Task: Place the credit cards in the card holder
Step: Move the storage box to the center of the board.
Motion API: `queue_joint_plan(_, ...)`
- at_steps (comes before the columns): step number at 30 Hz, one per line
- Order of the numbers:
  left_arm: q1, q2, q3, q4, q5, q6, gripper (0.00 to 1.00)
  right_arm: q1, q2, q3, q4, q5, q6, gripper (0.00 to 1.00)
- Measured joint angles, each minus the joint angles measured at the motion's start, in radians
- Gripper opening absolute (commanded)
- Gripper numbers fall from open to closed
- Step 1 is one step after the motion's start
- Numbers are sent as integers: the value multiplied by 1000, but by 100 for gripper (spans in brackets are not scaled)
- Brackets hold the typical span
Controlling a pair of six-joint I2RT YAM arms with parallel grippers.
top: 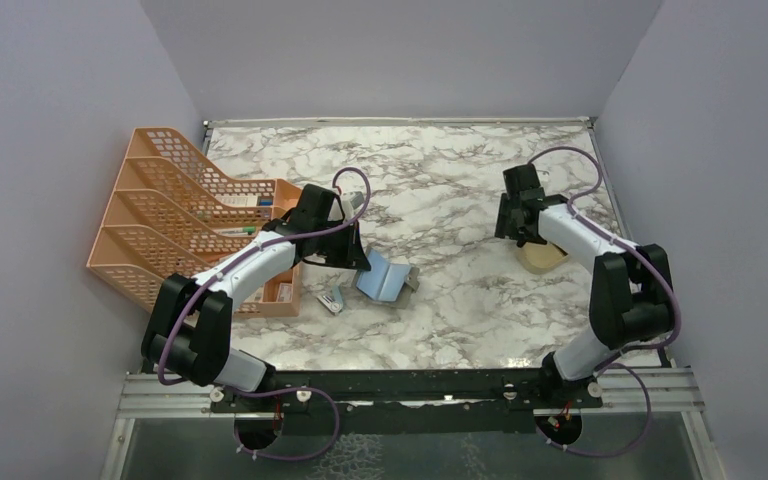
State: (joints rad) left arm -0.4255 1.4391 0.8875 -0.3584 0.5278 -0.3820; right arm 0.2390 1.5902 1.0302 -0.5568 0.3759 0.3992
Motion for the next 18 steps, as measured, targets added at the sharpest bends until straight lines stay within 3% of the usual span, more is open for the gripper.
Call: queue_joint_plan(18, 0, 0, 0, 6, 6, 0, 0, -40, 72, -33, 60, -168, 20, 51)
